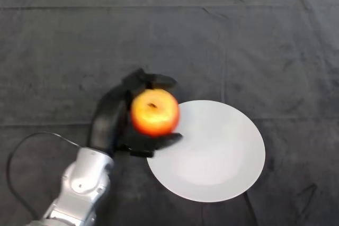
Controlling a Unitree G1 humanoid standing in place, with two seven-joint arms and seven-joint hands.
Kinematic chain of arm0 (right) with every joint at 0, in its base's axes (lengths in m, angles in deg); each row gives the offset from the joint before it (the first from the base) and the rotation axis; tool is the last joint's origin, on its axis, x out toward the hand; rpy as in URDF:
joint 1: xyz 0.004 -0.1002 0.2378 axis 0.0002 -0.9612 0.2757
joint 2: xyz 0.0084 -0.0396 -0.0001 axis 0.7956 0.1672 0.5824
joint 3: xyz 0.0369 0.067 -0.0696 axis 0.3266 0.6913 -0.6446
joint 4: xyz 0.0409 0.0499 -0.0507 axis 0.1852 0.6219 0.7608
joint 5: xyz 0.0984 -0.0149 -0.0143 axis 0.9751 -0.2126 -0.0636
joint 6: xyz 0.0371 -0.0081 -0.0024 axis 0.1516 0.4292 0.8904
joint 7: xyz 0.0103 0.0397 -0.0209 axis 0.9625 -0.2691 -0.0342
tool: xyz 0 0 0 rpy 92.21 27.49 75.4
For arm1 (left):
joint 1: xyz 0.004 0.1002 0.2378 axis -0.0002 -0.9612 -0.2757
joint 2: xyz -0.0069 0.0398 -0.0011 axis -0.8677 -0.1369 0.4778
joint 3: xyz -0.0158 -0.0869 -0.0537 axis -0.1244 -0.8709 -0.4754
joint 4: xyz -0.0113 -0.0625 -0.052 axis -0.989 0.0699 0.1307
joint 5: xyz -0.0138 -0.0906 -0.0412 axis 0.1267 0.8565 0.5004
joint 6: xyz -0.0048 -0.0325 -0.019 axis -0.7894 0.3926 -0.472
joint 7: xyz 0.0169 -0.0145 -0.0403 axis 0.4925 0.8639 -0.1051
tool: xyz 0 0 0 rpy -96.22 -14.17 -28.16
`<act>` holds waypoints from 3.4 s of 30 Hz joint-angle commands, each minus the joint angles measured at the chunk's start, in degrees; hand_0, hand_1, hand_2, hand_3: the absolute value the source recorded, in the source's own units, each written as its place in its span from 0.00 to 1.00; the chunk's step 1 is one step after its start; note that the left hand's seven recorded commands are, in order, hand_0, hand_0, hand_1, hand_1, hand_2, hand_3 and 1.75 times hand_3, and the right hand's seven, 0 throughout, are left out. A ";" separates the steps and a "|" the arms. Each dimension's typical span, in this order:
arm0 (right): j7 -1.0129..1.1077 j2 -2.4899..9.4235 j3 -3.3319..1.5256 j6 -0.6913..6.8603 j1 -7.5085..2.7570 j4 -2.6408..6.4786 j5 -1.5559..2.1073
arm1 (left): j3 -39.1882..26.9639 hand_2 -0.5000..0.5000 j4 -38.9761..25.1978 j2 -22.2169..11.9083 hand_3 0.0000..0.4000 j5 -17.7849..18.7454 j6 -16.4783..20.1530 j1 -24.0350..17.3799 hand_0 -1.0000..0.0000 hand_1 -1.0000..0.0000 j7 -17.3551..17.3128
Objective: Move the apple to the plate
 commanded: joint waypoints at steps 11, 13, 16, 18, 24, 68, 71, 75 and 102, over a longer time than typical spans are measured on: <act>-0.41 -0.69 0.88 -0.23 0.27 -1.33 1.18 | 9.48 0.50 2.00 -1.15 1.00 -0.68 -3.45 1.36 0.00 0.00 2.07; -0.40 -0.71 0.88 -0.22 0.29 -1.30 1.18 | 10.56 0.50 2.79 -1.32 1.00 -0.38 -3.70 1.75 0.00 0.00 1.85; -0.39 -0.73 0.88 -0.21 0.30 -1.26 1.19 | 11.45 0.50 3.78 -1.74 1.00 0.25 -3.91 2.40 0.00 0.00 1.09; -0.38 -0.74 0.88 -0.21 0.31 -1.24 1.19 | 11.78 0.50 4.31 -2.04 1.00 0.62 -3.98 2.78 0.00 0.00 0.54; -0.35 -0.78 0.88 -0.19 0.34 -1.16 1.20 | 12.73 0.50 6.58 -1.97 1.00 0.68 -4.72 3.47 0.00 0.00 0.26; -0.25 -0.87 0.84 -0.20 0.43 -0.93 1.19 | -5.02 0.50 10.35 -12.69 0.00 7.96 -10.84 1.55 1.00 1.00 -6.80; -0.24 -0.88 0.84 -0.20 0.43 -0.91 1.19 | -7.40 0.50 11.78 -13.41 0.00 8.95 -11.46 1.30 1.00 1.00 -7.68; -0.23 -0.89 0.84 -0.20 0.44 -0.89 1.19 | -10.75 0.50 13.88 -14.58 0.00 10.61 -12.29 1.03 1.00 1.00 -9.28; -0.08 -1.07 0.84 -0.16 0.58 -0.52 1.16 | -32.59 0.50 28.64 -21.34 0.00 21.05 -15.97 0.24 1.00 1.00 -18.98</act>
